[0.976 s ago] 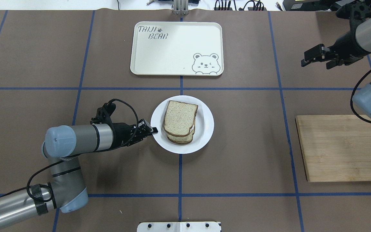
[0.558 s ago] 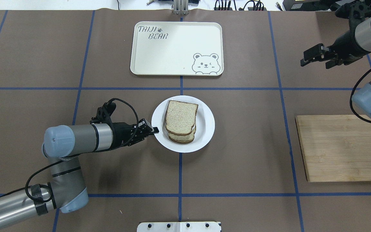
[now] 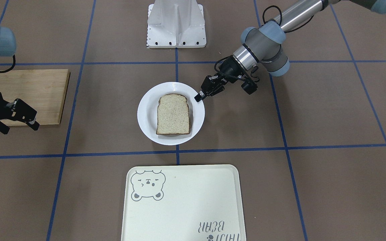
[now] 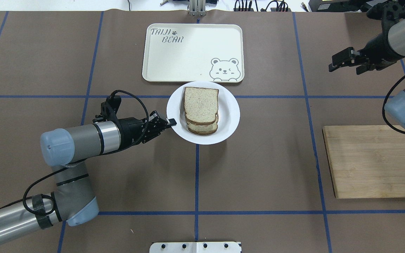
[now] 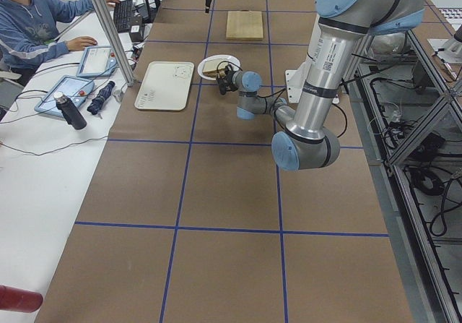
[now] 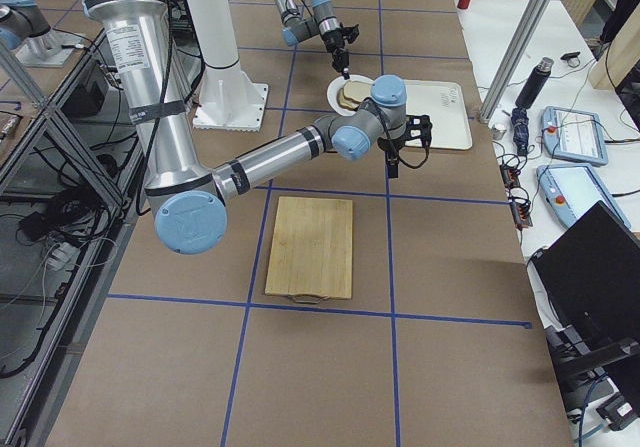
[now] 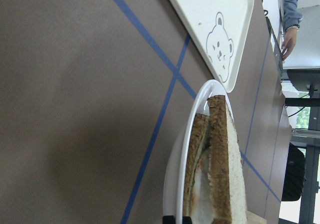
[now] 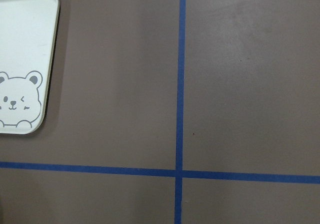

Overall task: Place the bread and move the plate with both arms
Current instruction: 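Slide the plate with the left gripper onto the white bear tray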

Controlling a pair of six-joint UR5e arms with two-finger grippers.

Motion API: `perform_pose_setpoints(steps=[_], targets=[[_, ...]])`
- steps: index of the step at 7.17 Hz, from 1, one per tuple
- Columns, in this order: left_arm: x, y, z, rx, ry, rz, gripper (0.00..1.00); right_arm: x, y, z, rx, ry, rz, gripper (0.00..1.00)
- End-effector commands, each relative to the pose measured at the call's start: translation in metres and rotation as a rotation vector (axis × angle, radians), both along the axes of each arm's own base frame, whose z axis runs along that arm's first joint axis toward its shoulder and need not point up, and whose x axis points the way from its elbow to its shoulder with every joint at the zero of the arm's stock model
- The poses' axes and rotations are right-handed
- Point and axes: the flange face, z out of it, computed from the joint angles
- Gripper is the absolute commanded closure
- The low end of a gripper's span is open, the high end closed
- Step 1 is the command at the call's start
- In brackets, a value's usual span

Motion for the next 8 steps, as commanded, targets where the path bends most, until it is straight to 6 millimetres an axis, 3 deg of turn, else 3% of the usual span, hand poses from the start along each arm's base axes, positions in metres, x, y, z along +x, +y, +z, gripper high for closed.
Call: perform_pose_setpoints(steps=[1, 3, 4, 5, 8], targets=[[-0.032, -0.06, 0.004, -0.062, 0.01, -0.121, 1.0, 0.002, -0.001, 0.003, -0.004, 0.006, 0.006, 0.0], [-0.006, -0.131, -0.002, -0.119, -0.026, -0.182, 1.0, 0.01, -0.001, 0.005, -0.008, 0.005, 0.021, 0.0], [0.003, -0.151, -0.004, -0.155, -0.029, -0.199, 1.0, 0.011, 0.001, 0.01, -0.021, 0.008, 0.025, 0.0], [0.012, -0.16, 0.014, -0.188, -0.058, -0.217, 1.0, 0.015, 0.005, 0.013, -0.026, 0.007, 0.029, 0.0], [0.04, -0.187, 0.007, -0.311, -0.02, -0.271, 1.0, 0.017, 0.007, 0.021, -0.037, 0.014, 0.031, 0.0]])
